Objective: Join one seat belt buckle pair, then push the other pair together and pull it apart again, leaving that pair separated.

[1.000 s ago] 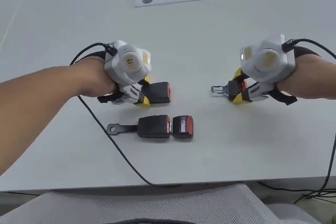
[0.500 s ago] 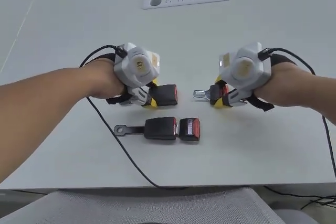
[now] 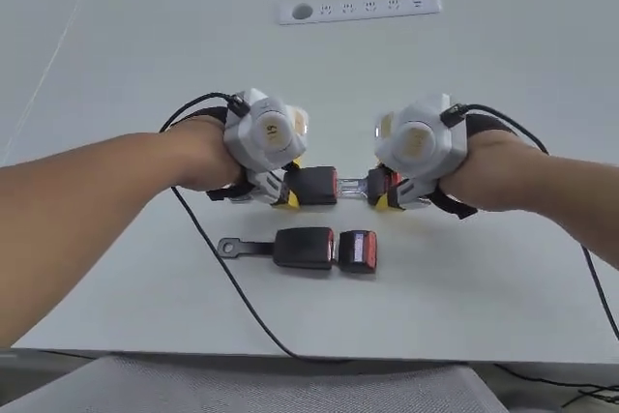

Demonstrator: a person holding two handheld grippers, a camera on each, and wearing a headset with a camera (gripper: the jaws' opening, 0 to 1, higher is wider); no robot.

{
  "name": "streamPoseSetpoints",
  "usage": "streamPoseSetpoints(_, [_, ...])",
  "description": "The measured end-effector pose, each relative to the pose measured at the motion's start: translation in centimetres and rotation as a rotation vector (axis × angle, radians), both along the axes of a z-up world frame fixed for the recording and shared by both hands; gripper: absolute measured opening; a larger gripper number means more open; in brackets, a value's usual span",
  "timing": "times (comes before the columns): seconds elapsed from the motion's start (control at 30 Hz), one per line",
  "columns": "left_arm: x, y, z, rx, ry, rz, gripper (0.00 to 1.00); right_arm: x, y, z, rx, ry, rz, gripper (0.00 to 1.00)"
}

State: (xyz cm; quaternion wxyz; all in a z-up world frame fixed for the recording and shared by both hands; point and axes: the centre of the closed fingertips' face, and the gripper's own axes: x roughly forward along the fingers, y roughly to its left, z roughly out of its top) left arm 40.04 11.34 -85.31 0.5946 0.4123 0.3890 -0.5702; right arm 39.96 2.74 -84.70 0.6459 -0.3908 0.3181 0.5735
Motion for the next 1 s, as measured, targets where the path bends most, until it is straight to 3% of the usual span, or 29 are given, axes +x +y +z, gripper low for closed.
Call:
streamPoseSetpoints(0.27, [0.0,0.0,0.0,0.002,0.003,0.002,0.31,0.4,0.6,-0.2,0.009,-0.015,0.011,0.32])
streamPoseSetpoints(0.43, [-0.1,0.0,0.1,0.003,0.005,-0.001,0.31,0.5,1.6,-0.5,0.052,0.027,-0.020,0.31])
streamPoseSetpoints(0.87, [-0.2,-0.1,0.1,0.005,0.012,-0.041,0.31,0.7,1.8,-0.4,0.058,0.036,0.023,0.29])
streamPoseSetpoints(1.0, [-0.1,-0.1,0.1,0.008,0.017,-0.051,0.31,0.4,2.8,-0.2,0.070,0.034,0.026,0.29])
